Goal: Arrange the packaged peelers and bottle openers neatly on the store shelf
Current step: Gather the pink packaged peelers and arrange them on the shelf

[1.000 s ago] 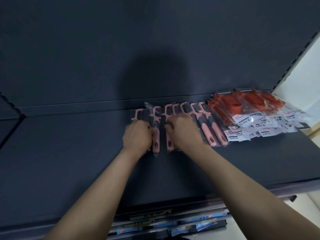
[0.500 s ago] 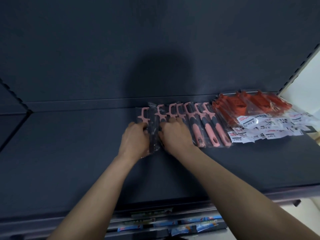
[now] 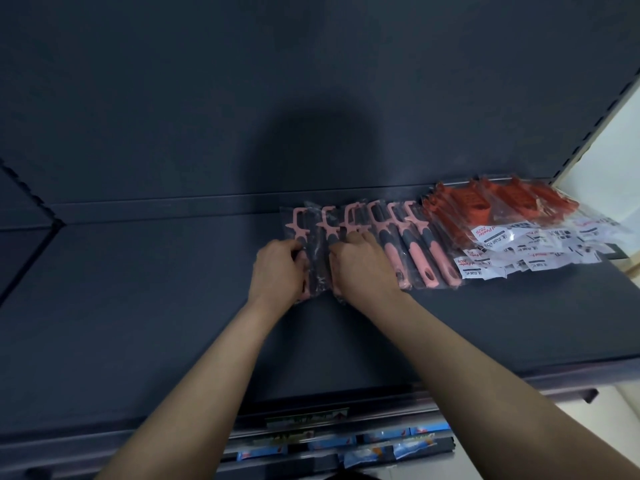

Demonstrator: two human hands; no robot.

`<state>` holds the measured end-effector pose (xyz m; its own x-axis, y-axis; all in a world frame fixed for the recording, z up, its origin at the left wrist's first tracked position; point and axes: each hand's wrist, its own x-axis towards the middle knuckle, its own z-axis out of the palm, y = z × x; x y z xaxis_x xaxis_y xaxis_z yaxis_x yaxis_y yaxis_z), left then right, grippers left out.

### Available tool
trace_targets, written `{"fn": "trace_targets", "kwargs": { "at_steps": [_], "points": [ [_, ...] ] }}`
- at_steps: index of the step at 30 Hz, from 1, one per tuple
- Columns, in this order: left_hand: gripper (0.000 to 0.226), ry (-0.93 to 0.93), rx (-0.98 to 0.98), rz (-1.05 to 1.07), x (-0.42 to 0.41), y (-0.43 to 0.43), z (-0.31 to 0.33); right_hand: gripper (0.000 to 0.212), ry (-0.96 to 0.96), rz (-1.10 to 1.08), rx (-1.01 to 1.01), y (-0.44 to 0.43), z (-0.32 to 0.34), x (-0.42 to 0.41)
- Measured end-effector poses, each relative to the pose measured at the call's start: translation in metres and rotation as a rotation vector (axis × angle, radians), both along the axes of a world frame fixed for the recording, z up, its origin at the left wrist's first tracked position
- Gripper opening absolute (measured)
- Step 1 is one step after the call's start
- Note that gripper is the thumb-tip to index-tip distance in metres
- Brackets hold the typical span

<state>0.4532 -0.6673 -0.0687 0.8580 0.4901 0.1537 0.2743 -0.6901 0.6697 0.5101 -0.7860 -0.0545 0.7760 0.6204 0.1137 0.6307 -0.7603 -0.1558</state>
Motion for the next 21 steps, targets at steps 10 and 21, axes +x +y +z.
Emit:
{"fn": "trace_targets", "kwargs": {
  "at_steps": [10,21],
  "points": [
    [0.014,-0.001,-0.02,-0.07,0.002,-0.004,0.002,0.026,0.064,-0.006,0.02,-0.005,0.0,0.003],
    [0.022,-0.017,0.003,-0.175,0.001,0.005,-0.001,0.017,0.05,-0.082,0.158,-0.016,0.003,0.002]
  ]
}}
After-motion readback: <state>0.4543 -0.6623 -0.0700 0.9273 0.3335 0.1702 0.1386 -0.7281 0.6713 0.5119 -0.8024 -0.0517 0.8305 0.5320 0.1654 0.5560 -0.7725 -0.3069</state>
